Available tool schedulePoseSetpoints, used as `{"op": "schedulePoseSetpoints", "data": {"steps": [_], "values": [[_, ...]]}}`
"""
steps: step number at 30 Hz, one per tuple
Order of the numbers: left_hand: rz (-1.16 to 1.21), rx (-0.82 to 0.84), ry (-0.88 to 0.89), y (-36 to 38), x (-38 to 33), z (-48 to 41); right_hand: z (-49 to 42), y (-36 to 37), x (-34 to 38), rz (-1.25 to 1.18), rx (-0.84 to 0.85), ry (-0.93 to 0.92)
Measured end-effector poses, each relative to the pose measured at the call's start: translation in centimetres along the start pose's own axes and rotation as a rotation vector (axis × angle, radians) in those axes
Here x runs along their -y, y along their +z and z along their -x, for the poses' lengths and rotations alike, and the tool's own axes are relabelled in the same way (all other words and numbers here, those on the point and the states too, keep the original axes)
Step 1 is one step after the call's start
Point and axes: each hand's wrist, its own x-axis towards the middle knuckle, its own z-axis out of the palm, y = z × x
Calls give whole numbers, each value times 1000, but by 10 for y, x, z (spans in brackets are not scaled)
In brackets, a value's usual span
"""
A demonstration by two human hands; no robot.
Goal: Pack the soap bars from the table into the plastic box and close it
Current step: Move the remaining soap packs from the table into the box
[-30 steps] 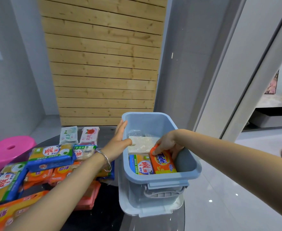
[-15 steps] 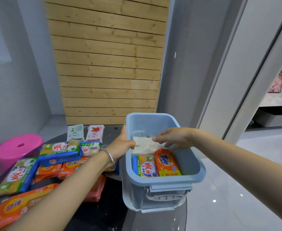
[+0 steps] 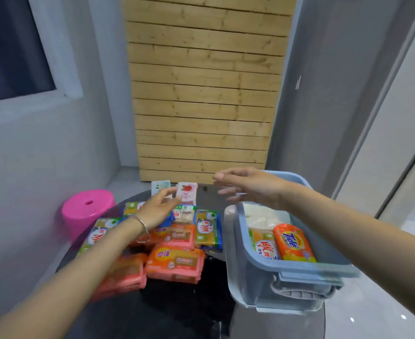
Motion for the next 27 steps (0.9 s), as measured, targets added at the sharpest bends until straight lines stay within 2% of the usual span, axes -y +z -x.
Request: {"op": "schedulePoseSetpoints", "data": {"steps": [3, 6, 12, 16, 18, 20, 22, 27], "values": [[-132, -57, -47, -46, 38, 3, -27, 36, 4, 66, 74, 49], [-153, -102, -107, -77, 75, 10, -60, 72, 3, 156, 130, 107], [-298, 4, -260, -104, 122, 21, -119, 130, -12, 459, 189, 73], [-548, 7, -375, -113, 143, 23, -147, 157, -20, 619, 226, 72], [-525, 29, -421, -110, 150, 23, -156, 166, -20, 798, 219, 57], [-427, 0, -427, -106, 155, 20, -162, 171, -19, 1046, 159, -1], [-396, -38, -431, -103, 157, 18, -164, 174, -18, 1177, 113, -54], [-411, -101, -341, -98, 146, 19, -151, 175, -25, 998, 90, -44]]}}
